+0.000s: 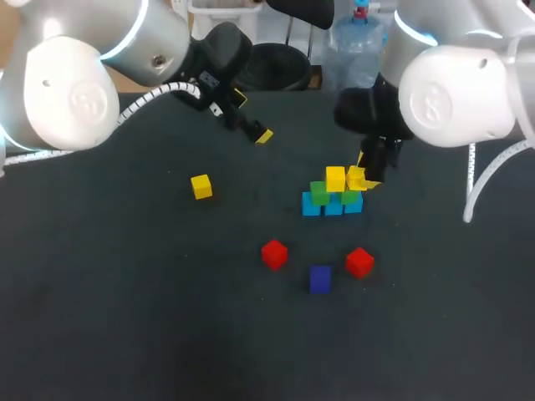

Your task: Place the blue cubes, place green cubes on the blue cubes, place the yellow cubes on the green cubes, then place the red cubes on the yellow cubes, and place purple cube on the red cubes.

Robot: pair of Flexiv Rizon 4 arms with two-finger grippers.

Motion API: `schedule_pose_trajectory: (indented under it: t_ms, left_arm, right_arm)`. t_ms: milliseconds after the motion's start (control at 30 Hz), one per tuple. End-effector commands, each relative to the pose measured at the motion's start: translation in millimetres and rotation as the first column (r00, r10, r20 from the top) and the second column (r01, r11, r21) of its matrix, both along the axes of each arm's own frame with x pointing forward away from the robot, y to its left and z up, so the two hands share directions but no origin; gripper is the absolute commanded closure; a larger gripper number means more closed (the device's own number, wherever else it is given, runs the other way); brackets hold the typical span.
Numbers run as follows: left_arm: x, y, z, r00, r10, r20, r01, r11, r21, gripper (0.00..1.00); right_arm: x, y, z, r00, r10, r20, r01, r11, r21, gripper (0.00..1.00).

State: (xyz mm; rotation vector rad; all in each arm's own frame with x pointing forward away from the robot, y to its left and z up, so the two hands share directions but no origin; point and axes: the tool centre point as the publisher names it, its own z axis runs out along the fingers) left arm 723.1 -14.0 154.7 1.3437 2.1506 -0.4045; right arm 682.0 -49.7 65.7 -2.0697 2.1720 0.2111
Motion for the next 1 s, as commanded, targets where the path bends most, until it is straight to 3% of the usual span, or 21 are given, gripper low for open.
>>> schedule_pose_trajectory:
  t_ms: [33, 500, 567, 633, 667, 767, 1000]
  left_arm:
    - [1.1, -1.4, 0.4, 1.000, 0.003, -0.003, -0.003, 1.000, 0.006, 0.00]
    - [1.1, -1.4, 0.4, 1.000, 0.003, -0.003, -0.003, 1.000, 0.006, 0.00]
    - [1.1, -1.4, 0.4, 1.000, 0.003, -0.003, -0.003, 1.000, 0.006, 0.00]
    - [1.1, -1.4, 0.4, 1.000, 0.003, -0.003, -0.003, 1.000, 0.006, 0.00]
    - [1.1, -1.4, 0.4, 1.000, 0.003, -0.003, -0.003, 1.000, 0.006, 0.00]
    - [1.1, -1.4, 0.4, 1.000, 0.003, -0.003, -0.003, 1.000, 0.006, 0.00]
    - [1.1, -1.4, 0.4, 1.000, 0.003, -0.003, -0.003, 1.000, 0.006, 0.00]
  right_arm:
    - [1.1, 0.6, -0.7, 1.000, -0.001, -0.002, 0.001, 1.000, -0.002, 0.55]
    - [7.7, -6.8, 5.6, 0.999, -0.025, 0.035, 0.025, 1.000, -0.007, 0.51]
    - [11.5, -11.6, 3.7, 0.998, -0.040, 0.050, 0.041, 0.999, -0.021, 0.42]
    - [17.1, -15.9, -1.4, 0.997, -0.055, 0.062, 0.056, 0.998, -0.029, 0.20]
    - [19.7, -16.7, -3.9, 0.996, -0.064, 0.058, 0.066, 0.998, -0.023, 0.15]
    - [31.5, -17.4, -13.3, 0.995, -0.071, 0.073, 0.074, 0.997, -0.028, 0.21]
    - [62.1, -11.8, -25.1, 0.992, -0.079, 0.098, 0.083, 0.996, -0.033, 0.48]
